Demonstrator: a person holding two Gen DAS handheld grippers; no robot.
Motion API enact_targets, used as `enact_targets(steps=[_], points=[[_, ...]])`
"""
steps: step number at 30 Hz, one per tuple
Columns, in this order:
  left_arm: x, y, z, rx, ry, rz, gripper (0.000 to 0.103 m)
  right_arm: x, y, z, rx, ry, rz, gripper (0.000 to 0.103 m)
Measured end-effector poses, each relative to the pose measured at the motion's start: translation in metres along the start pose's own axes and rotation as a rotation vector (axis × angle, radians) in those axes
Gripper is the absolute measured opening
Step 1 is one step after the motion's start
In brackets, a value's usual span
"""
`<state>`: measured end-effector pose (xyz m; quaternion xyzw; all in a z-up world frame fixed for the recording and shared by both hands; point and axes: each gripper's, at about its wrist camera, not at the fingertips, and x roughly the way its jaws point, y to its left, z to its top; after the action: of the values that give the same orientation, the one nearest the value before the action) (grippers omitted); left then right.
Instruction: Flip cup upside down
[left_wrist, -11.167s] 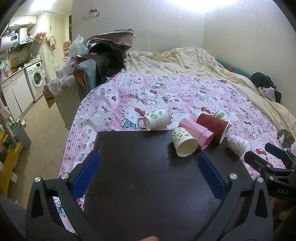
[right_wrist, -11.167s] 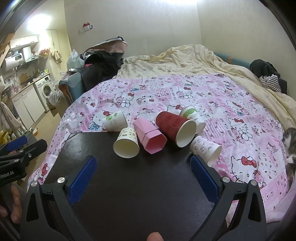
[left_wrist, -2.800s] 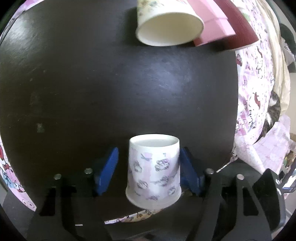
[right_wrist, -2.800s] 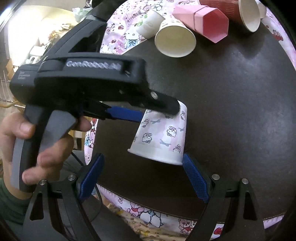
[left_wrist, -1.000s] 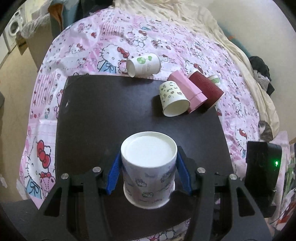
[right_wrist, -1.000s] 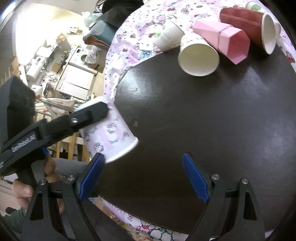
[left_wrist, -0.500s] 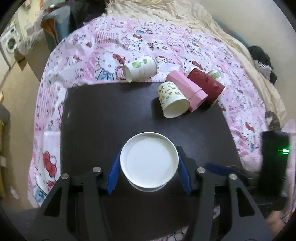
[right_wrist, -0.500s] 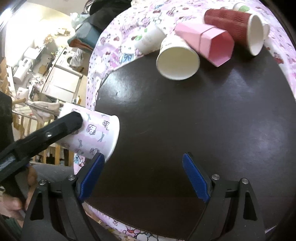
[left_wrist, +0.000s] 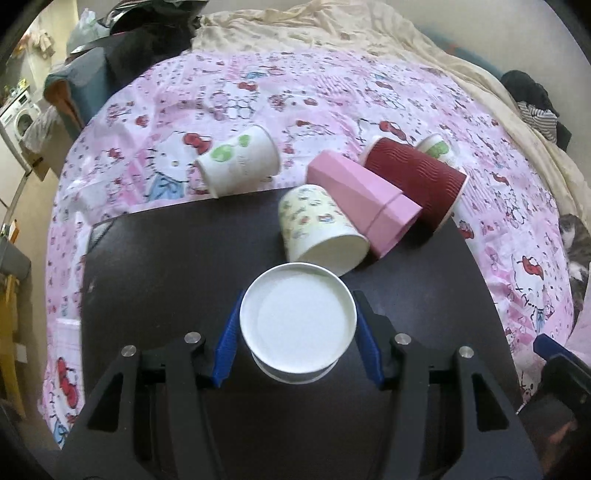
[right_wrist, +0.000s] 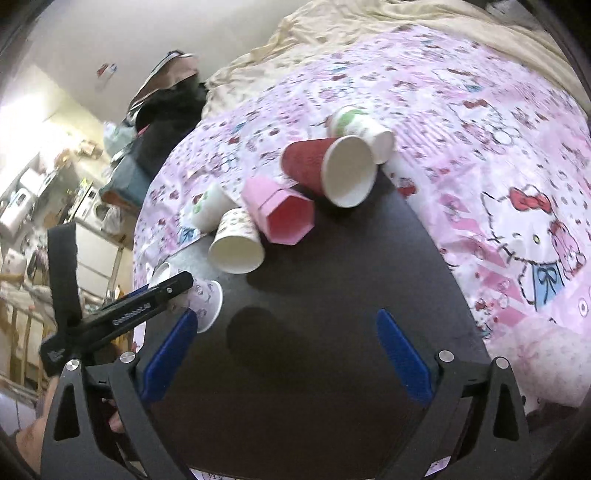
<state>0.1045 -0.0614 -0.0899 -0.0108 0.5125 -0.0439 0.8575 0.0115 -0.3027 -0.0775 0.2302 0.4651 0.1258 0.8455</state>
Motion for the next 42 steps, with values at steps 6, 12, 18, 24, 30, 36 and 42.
enact_targets(steps=[6, 12, 18, 24, 30, 36, 42], points=[[0.025, -0.014, -0.006, 0.017, 0.045, 0.025, 0.053, 0.001, 0.004, 0.001, 0.006, 0.002, 0.012, 0.100], [0.029, -0.022, -0.010, 0.062, 0.036, 0.024, 0.058, 0.002, 0.009, 0.002, -0.003, 0.013, 0.042, 0.100], [0.021, -0.013, -0.013, 0.033, 0.044, -0.014, 0.078, 0.006, 0.011, 0.003, -0.003, 0.027, 0.053, 0.100], [-0.014, -0.008, -0.018, 0.072, -0.033, 0.016, 0.078, 0.002, 0.018, 0.005, -0.023, 0.009, 0.059, 0.100], [-0.079, 0.022, -0.027, 0.005, -0.204, 0.041, 0.103, -0.004, 0.029, 0.005, -0.075, -0.027, 0.053, 0.100], [-0.128, 0.053, -0.044, -0.057, -0.307, 0.082, 0.103, -0.009, 0.056, 0.001, -0.184, -0.083, 0.021, 0.103], [-0.151, 0.067, -0.070, -0.068, -0.362, 0.176, 0.103, -0.021, 0.084, -0.013, -0.313, -0.163, -0.022, 0.103]])
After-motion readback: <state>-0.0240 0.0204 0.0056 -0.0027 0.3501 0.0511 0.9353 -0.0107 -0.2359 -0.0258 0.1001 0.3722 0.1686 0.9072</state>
